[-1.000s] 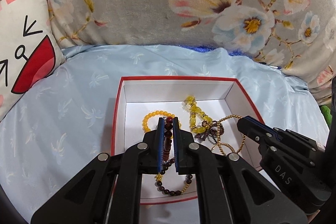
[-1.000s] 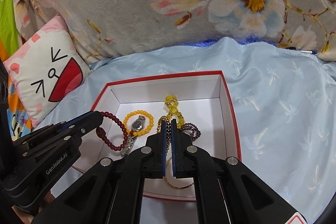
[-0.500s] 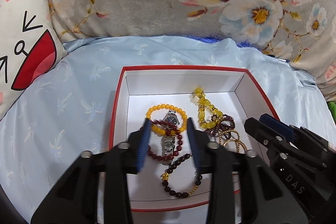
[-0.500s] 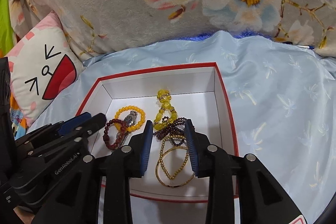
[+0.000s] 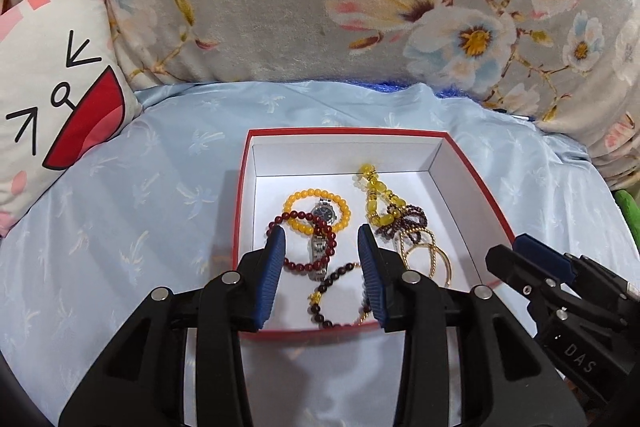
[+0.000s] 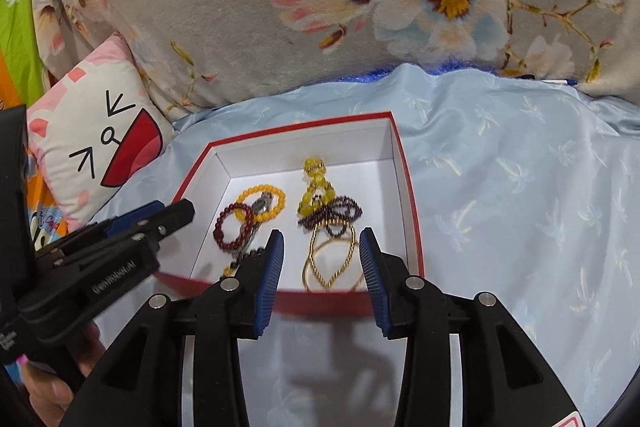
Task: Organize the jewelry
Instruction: 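Move the left tool to the small gold charm and close on it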
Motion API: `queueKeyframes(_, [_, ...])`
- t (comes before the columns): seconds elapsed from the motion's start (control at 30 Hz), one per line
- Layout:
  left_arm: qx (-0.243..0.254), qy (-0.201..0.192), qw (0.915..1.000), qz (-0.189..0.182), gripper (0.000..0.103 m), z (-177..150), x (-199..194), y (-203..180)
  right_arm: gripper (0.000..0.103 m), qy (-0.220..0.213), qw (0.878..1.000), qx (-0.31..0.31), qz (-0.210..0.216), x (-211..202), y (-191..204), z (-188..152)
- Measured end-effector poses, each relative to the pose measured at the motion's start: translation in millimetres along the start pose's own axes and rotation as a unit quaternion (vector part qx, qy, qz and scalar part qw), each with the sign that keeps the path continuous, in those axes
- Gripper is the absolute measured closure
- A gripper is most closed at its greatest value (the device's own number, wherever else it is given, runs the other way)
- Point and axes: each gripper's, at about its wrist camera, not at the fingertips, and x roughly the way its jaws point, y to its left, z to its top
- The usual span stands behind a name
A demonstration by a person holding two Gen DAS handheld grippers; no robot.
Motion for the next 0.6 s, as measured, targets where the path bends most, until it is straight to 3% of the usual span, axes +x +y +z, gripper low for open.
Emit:
queueKeyframes(0.27, [-0.002,0.008,1.0000,-0.004,0.067,-27.9,-31.4,-0.5,0.065,0.007,1.000,0.000,0.002,-30.9,2.0,-29.6])
queueKeyframes(0.6, [-0.029,0.028,0.9992,-0.002,0.067,-77.7,-61.8,17.7,0.065,0.045,0.999,-0.004,-0.002,-52.8,0.5,-85.1])
